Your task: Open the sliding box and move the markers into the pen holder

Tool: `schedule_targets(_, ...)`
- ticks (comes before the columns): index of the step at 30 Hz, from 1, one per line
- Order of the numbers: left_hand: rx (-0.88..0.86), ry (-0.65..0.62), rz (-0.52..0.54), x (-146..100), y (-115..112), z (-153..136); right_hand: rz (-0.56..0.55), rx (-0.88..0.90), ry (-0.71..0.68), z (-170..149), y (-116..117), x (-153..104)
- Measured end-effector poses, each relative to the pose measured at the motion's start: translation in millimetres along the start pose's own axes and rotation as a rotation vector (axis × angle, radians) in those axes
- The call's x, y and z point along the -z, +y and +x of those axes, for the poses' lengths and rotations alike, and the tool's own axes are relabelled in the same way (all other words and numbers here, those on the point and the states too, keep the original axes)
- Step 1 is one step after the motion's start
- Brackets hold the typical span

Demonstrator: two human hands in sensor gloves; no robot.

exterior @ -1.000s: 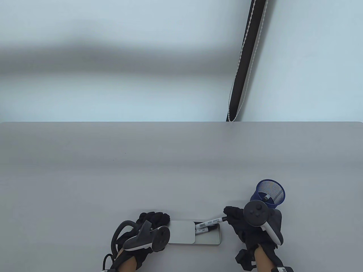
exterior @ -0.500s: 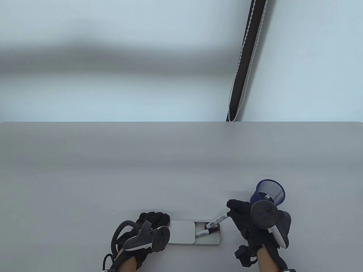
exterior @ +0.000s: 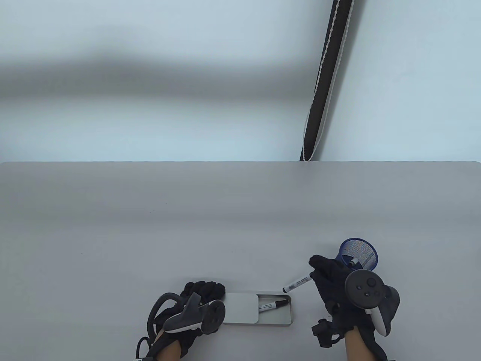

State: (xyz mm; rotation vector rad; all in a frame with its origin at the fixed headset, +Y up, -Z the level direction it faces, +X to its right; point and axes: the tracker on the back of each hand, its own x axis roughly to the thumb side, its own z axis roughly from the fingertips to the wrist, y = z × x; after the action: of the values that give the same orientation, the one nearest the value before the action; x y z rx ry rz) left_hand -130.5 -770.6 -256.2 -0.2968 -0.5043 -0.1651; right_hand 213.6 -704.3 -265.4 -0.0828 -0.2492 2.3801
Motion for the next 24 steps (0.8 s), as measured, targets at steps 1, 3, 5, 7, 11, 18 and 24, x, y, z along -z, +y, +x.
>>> schedule_targets(1,-0.001,0.000,-0.001,0,0,0,-0.021,0.005,-0.005,0,-2,-1)
schedule_targets(3,-0.001,0.000,-0.001,0,0,0,-0.060,0.008,-0.011,1,-5,-2)
schedule_targets(5,-0.001,0.000,-0.001,0,0,0,-0.100,0.001,-0.027,2,-8,-3)
schedule_targets(7,-0.001,0.000,-0.001,0,0,0,-0.152,-0.031,-0.048,4,-12,-5)
schedule_targets(11,-0.001,0.000,-0.001,0,0,0,-0.262,-0.094,-0.088,8,-18,-9)
schedule_targets(18,0.000,0.000,-0.001,0,0,0,-0.367,-0.141,-0.101,9,-28,-14)
schedule_targets(24,0.001,0.000,-0.001,0,0,0,-0.505,-0.201,-0.097,7,-42,-19)
